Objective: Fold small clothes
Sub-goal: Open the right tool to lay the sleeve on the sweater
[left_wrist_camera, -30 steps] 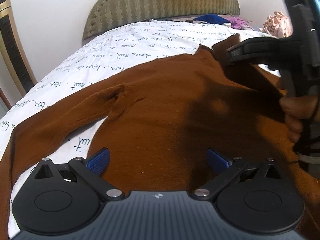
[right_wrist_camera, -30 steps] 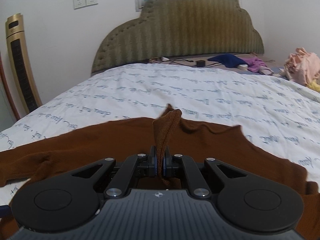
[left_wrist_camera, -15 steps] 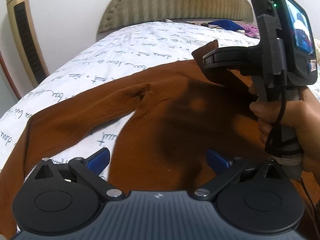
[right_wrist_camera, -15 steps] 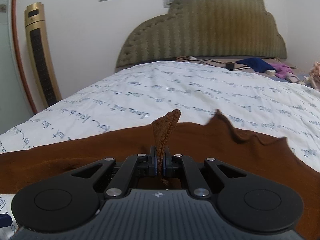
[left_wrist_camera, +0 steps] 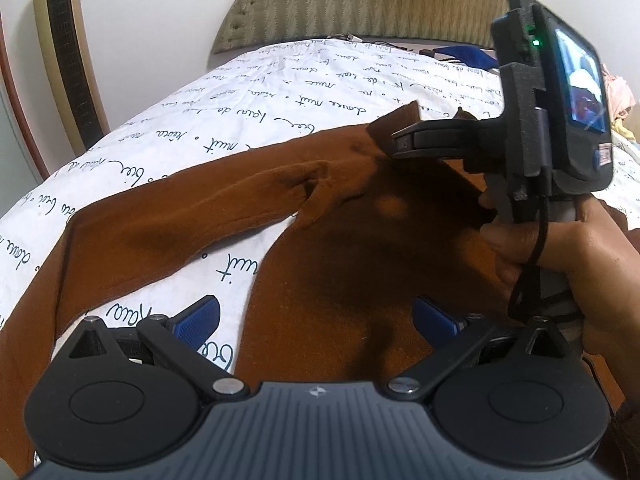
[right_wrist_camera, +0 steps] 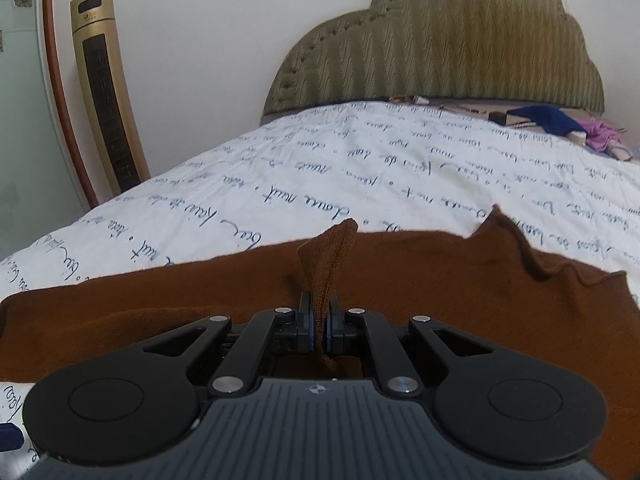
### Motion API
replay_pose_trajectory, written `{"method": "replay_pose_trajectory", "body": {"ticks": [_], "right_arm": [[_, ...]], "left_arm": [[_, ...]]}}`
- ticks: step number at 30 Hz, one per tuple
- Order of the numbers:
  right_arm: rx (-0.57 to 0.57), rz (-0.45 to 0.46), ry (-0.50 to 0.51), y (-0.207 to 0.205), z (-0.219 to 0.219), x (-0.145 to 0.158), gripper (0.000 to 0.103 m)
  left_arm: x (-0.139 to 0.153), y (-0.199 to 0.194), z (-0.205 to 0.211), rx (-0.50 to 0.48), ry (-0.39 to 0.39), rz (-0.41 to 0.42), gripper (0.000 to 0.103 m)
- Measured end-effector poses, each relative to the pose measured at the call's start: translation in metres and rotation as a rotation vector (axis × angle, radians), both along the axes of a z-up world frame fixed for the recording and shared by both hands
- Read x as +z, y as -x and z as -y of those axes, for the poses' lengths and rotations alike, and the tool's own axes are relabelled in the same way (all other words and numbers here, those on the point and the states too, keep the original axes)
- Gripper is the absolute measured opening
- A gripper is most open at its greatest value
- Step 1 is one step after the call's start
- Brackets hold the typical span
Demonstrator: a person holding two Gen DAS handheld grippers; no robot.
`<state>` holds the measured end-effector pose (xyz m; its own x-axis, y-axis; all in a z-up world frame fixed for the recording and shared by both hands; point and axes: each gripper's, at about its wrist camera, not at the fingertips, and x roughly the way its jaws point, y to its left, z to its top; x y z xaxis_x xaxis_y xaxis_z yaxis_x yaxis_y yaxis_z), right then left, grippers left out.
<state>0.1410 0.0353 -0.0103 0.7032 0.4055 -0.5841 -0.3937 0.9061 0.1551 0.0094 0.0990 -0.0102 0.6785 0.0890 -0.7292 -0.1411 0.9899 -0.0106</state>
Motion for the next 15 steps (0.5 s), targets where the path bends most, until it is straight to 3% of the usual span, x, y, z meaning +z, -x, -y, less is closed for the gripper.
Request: {"method": "replay_pose_trajectory", "body": {"ticks": [3,5,11,15], "right_arm": [[-0.012,-0.043,-0.032,-0.002,0.004,-0.002,0.022],[-0.021,-0.026,-0.07,0.003,0.01,0.004,0.04],[0.03,0.026,-0.133,0.017,0.024,0.03,0.056],[-0.032,-0.044,-0.11,0.017,0.031,0.019,0.06]], "left_arm": [[0.001,0.001,0.001,-0.004,0.0,-0.006,0.103],[0.0,0.0,0.0,-0.002,0.001,-0.006,0.103],[-0.001,0.002,-0.003,0.022,0.012,-0.008,0.103],[0.0,0.004,-0.001,0.016,0.008,-0.008,0.103]]}}
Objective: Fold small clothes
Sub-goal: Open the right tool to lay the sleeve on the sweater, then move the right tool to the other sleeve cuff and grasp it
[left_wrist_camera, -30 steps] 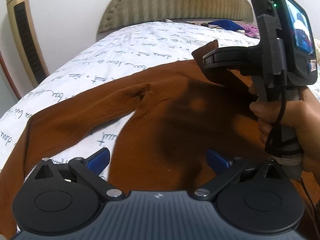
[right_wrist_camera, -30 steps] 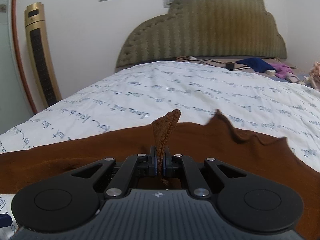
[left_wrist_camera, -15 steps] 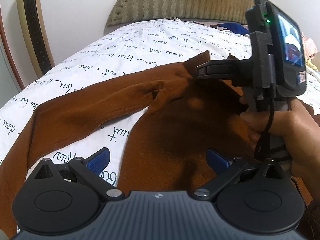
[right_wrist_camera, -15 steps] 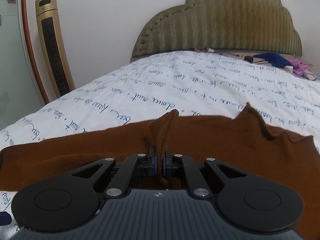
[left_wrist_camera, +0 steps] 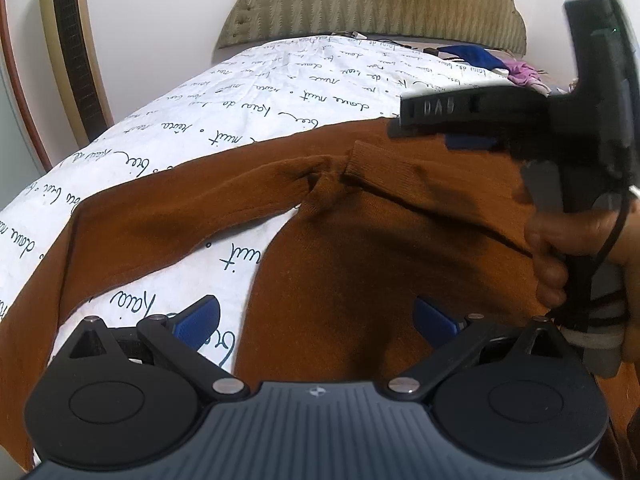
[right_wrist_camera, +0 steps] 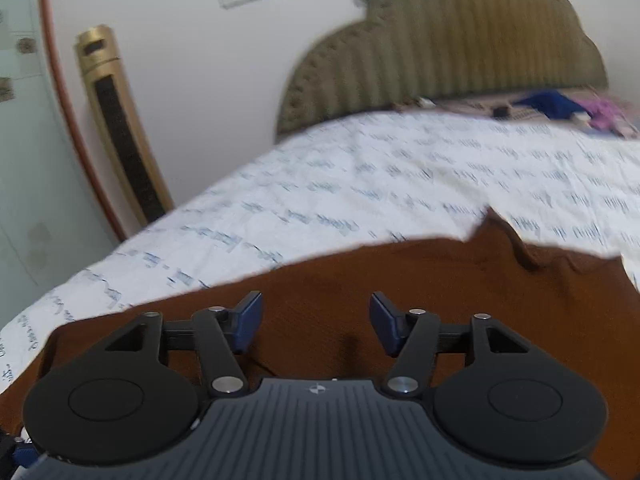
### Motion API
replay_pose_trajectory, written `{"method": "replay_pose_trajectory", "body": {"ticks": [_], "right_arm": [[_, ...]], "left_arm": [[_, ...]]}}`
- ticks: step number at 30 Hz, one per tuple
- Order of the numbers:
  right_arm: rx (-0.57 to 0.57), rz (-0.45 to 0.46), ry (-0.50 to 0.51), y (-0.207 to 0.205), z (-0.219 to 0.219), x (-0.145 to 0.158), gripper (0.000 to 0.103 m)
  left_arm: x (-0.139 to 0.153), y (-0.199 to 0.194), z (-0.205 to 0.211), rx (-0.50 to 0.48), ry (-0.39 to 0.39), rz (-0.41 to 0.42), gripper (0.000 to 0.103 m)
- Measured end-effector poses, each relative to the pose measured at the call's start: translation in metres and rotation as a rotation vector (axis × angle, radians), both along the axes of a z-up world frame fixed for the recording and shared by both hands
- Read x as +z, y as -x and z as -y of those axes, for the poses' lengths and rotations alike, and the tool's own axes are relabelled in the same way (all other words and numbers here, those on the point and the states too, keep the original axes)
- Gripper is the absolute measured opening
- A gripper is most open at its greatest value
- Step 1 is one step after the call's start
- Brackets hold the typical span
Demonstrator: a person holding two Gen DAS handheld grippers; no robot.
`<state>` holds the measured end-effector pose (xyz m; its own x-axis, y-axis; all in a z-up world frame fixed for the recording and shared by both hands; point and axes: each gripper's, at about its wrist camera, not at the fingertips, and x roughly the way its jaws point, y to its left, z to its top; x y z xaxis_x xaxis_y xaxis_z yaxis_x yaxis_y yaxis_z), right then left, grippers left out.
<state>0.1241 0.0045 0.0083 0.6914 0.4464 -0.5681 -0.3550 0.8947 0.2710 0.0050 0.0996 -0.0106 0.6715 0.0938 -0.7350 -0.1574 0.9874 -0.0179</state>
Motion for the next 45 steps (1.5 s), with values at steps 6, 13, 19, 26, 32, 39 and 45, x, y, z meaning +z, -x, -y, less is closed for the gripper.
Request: {"method": "replay_pose_trajectory", "body": {"ticks": [6,13,19,26,32,39,45], "right_arm": [[0.026,-0.065,0.101,0.005,-0.009,-0.022,0.063],[0.078,-0.018,0.036,0.029,-0.013,0.001,0.07],[0.19,-0.009,0.041,0.051,-0.036,0.011,0.073],[0.387,-0.055,-0.003,0.083,-0.076,0.018,0.073],[0.557,-0.061,0.014,0.12,-0.123,0.021,0.073],[0.731,-0.363,-0.202,0.132,-0.159,0.002,0.074],[0.785,-0.617,-0.309,0.131,-0.193,-0.017,0.078]], "left_arm": [[0.006,0.009,0.002,-0.009,0.0,0.001,0.103],[0.02,0.025,-0.021,0.049,0.07,0.008,0.103],[0.034,0.065,-0.056,0.141,-0.006,0.055,0.103],[0.042,0.109,-0.119,0.344,-0.122,0.039,0.103],[0.052,0.147,-0.186,0.605,-0.084,0.085,0.103],[0.041,0.163,-0.219,0.607,-0.091,0.061,0.103],[0.029,0.167,-0.218,0.583,-0.312,0.034,0.103]]}}
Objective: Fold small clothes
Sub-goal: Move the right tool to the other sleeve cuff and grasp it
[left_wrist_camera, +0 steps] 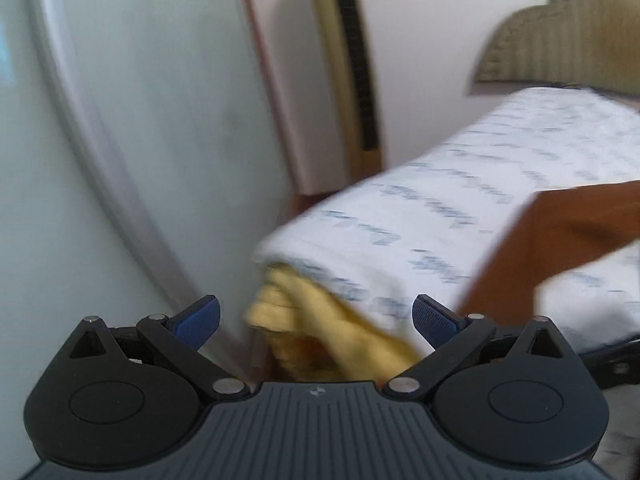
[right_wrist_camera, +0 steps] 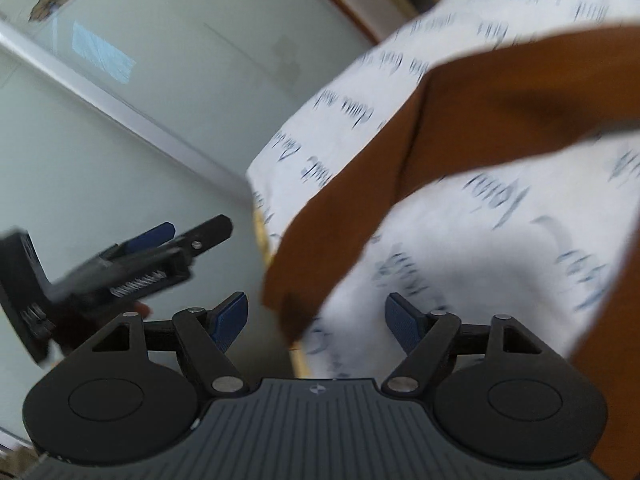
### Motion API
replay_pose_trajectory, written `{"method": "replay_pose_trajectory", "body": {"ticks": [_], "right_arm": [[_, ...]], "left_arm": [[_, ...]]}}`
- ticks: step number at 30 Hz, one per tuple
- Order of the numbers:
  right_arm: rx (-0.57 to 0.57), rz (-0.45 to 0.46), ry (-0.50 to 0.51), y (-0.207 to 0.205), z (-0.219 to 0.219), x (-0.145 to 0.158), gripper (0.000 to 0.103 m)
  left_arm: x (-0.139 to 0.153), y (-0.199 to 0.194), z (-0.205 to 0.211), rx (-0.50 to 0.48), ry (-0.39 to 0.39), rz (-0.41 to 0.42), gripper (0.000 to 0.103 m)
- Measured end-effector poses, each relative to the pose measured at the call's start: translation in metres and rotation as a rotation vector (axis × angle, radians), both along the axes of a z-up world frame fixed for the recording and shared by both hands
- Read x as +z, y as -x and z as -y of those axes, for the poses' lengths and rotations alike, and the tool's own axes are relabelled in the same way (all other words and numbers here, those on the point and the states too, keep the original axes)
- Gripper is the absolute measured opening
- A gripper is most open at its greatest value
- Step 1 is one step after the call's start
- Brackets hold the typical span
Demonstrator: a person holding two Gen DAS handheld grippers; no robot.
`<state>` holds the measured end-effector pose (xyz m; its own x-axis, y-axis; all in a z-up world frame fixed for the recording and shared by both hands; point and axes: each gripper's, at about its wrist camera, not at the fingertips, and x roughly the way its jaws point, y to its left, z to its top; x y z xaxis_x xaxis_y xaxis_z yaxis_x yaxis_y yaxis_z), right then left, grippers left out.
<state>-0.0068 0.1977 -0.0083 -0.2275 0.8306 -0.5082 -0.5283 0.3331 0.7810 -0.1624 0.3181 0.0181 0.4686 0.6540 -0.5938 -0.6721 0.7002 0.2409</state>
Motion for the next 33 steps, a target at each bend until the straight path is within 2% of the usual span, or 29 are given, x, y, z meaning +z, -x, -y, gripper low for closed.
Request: {"method": "replay_pose_trajectory", "body": {"ticks": [3,6,9,12,14,15,19,21,23,24,25,28,30,31,33], "right_arm": [[0.011,-0.142,-0.015,-0.003,-0.019,-0.012,0.082],[-0.013,-0.184,-0.029,-0.008,-0.034,-0.011,0.082],[-0.046,-0.163,-0.057,-0.012,-0.051,0.005,0.082],[-0.009,-0.091,-0.187,-0.008,-0.066,0.037,0.084],[-0.018,-0.041,-0.262,-0.005,-0.07,0.054,0.094],[-0.025,-0.041,-0.28,-0.005,-0.072,0.058,0.094],[-0.052,-0.087,-0.316,-0.008,-0.063,0.059,0.094],[-0.062,-0.087,-0.338,-0.009,-0.06,0.056,0.094],[-0.088,-0.07,-0.318,-0.012,-0.053,0.056,0.094],[-0.1,-0.02,-0.291,-0.01,-0.051,0.057,0.094],[-0.118,0.073,-0.237,-0.014,-0.053,0.059,0.093],[-0.158,0.483,0.03,0.002,-0.057,0.066,0.089],[-0.123,0.798,0.184,0.027,-0.061,0.062,0.088],[-0.088,0.918,0.225,0.038,-0.058,0.057,0.088],[0.003,1.092,0.257,0.061,-0.057,0.049,0.088]], "left_arm": [[0.0,0.004,-0.013,0.101,-0.008,0.003,0.103],[-0.001,0.014,-0.031,0.151,0.054,0.042,0.103],[-0.006,0.018,-0.04,0.178,0.095,0.043,0.103],[-0.012,0.017,-0.038,0.157,0.115,0.034,0.103],[-0.016,0.013,-0.033,0.136,0.113,0.019,0.103],[-0.016,0.012,-0.03,0.124,0.11,0.017,0.103],[-0.015,0.015,-0.025,0.115,0.098,0.024,0.103],[-0.016,0.017,-0.028,0.128,0.113,0.032,0.103],[-0.018,0.018,-0.031,0.134,0.138,0.033,0.103],[-0.019,0.018,-0.031,0.131,0.149,0.034,0.103],[-0.02,0.019,-0.033,0.132,0.153,0.035,0.103],[-0.021,0.019,-0.034,0.151,0.149,0.037,0.103],[-0.02,0.021,-0.035,0.142,0.171,0.061,0.103],[-0.02,0.019,-0.037,0.14,0.178,0.069,0.103],[-0.018,0.019,-0.037,0.135,0.197,0.082,0.103]]}}
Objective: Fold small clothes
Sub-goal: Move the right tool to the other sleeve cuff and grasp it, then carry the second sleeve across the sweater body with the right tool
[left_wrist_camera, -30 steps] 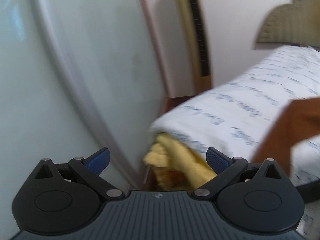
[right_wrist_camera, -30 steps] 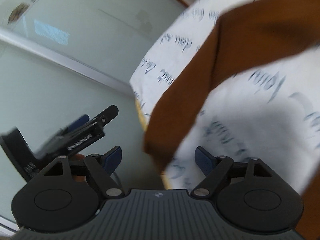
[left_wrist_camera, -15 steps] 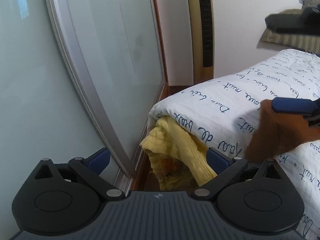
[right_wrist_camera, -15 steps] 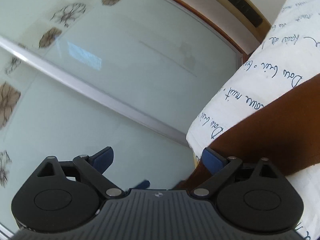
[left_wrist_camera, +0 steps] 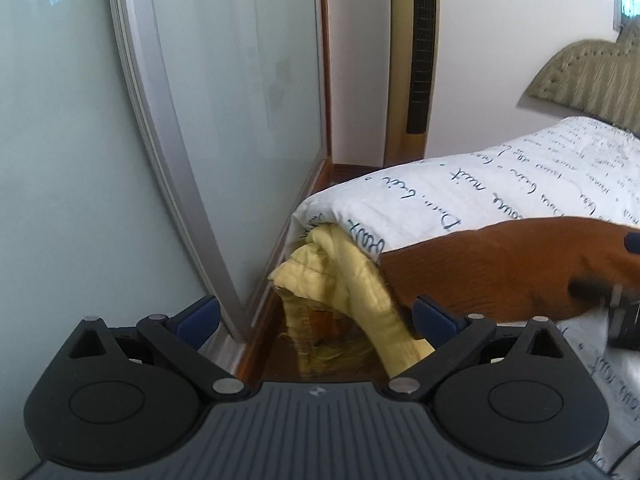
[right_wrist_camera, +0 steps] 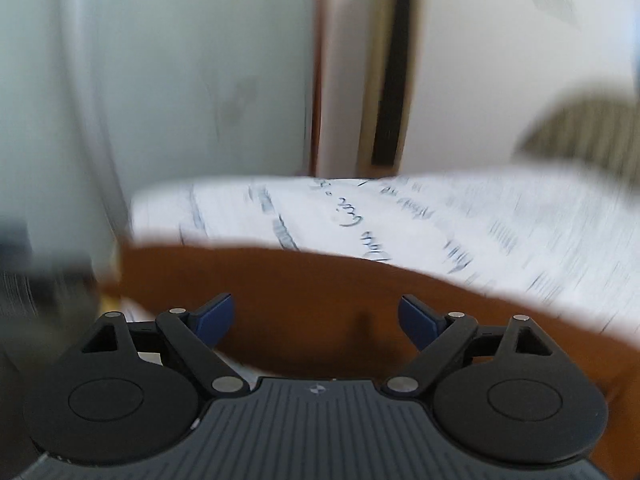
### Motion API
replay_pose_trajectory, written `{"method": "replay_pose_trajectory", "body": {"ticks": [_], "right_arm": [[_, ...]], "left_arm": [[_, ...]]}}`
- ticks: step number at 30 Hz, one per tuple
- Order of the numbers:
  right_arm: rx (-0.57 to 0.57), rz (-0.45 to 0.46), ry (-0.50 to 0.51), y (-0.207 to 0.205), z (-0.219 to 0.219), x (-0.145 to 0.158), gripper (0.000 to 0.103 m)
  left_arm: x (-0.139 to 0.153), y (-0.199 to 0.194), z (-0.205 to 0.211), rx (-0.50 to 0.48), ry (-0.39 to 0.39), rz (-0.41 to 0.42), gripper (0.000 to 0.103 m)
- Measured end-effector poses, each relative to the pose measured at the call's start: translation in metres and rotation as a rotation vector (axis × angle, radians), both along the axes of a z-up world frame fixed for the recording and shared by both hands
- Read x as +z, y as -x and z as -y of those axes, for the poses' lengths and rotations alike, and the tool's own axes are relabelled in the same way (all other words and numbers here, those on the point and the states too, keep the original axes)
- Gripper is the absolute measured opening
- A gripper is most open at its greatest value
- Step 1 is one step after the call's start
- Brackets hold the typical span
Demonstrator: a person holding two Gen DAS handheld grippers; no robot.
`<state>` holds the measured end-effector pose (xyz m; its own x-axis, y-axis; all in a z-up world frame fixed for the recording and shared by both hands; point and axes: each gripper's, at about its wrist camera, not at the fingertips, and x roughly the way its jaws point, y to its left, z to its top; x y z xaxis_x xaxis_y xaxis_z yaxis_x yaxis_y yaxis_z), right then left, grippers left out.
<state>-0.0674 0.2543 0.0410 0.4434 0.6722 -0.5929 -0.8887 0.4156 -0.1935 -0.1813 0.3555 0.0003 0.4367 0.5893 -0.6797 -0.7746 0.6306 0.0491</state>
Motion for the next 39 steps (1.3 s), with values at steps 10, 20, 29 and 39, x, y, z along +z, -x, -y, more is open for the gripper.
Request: {"method": "replay_pose_trajectory", "body": {"ticks": [10,20,29,39], "right_arm": [[0.154,0.333,0.102,0.057,-0.024,-0.043,0.084],[0.267,0.571,0.084,0.092,-0.055,-0.053,0.071],[0.172,0.332,-0.018,0.063,-0.057,-0.027,0.006],[-0.22,-0.229,-0.403,-0.07,0.052,0.036,0.006]], "left_arm": [[0.012,0.0,-0.012,0.035,0.087,0.096,0.103],[0.009,0.007,-0.032,0.103,0.163,0.128,0.103],[0.014,0.003,-0.028,0.093,0.169,0.16,0.103],[0.024,-0.058,0.028,-0.134,0.16,0.16,0.103]]}}
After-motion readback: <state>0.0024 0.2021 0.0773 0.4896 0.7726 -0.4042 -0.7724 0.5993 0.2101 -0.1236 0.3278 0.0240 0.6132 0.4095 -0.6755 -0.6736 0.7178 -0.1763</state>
